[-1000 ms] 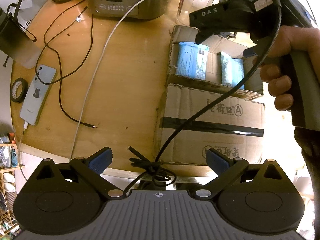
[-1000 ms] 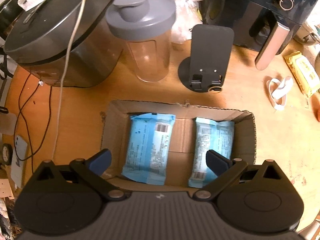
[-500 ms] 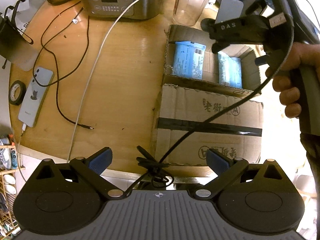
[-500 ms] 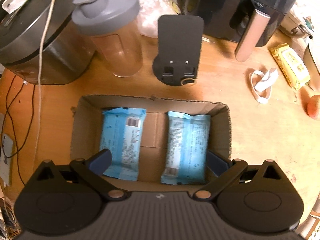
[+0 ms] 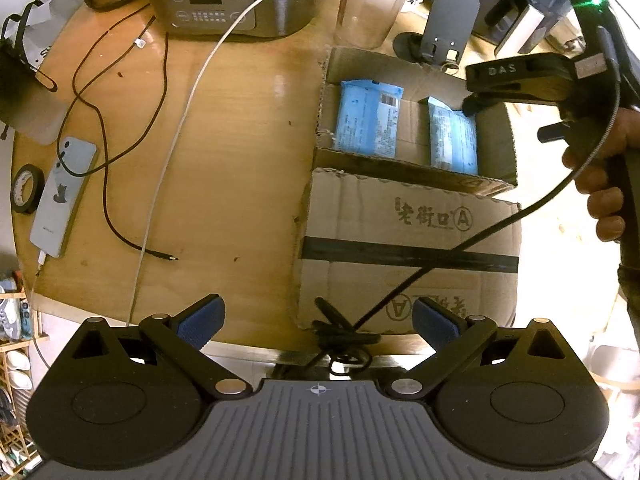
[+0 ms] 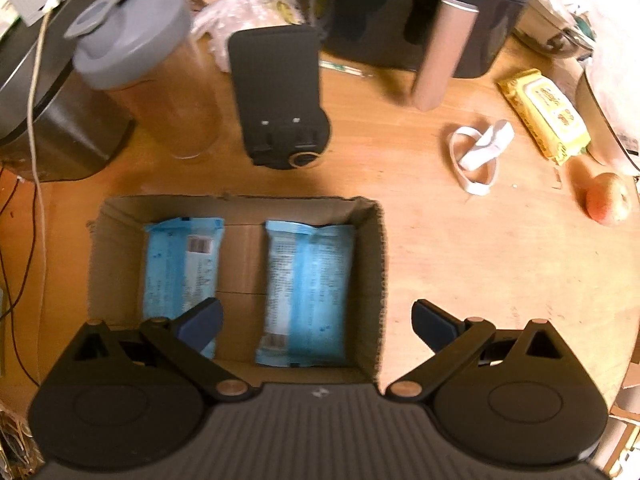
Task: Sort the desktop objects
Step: 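Lift the open right gripper up and out of the box, then move both grippers to the printed cardboard flap lying before the box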
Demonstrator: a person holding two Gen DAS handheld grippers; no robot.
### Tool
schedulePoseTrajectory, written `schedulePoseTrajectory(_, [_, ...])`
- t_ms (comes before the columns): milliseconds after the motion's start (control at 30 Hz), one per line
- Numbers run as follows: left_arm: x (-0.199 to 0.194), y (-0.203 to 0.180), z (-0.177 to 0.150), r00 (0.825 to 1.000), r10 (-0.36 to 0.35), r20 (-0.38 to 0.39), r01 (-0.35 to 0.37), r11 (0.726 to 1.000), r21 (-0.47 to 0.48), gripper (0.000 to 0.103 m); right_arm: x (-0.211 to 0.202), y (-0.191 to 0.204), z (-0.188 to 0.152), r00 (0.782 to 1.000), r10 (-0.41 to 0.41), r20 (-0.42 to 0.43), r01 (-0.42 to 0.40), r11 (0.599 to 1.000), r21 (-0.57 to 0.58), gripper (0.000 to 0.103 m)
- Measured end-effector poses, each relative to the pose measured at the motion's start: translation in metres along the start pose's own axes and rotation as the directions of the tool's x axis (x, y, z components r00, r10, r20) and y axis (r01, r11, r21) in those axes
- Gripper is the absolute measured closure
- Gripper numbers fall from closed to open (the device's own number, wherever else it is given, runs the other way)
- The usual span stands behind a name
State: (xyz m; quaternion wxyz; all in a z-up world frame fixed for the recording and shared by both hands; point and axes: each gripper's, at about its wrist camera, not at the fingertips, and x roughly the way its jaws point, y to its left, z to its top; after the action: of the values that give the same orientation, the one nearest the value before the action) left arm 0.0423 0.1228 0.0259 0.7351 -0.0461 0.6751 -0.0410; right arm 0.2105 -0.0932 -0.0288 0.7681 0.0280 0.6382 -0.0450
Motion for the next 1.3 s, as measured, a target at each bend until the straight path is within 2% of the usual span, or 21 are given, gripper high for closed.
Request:
schedulePoseTrajectory(500, [0.002, -0.01, 0.007, 1.0, 0.002, -0.006, -0.002, 1.0, 0.011, 0.0, 0.008, -0.042, -0.004, 1.0, -0.014, -0.008, 0.014, 0.999, 0.048, 0.0])
schedulePoseTrajectory(867, [0.004, -0.014, 0.009, 1.0, 0.002, -0.009, -0.002, 1.0, 0.01, 0.0, 0.009, -0.044, -0.008, 1.0, 0.007, -0.012, -0.006, 0.999, 0.039, 0.0])
schedulePoseTrajectory(1300, [0.007, -0.013, 0.014, 1.0, 0.002, -0.008, -0.002, 1.0, -0.003, 0.0, 0.003, -0.053, -0.03, 0.999, 0.037, -0.022, -0.036, 0.998, 0.057, 0.0])
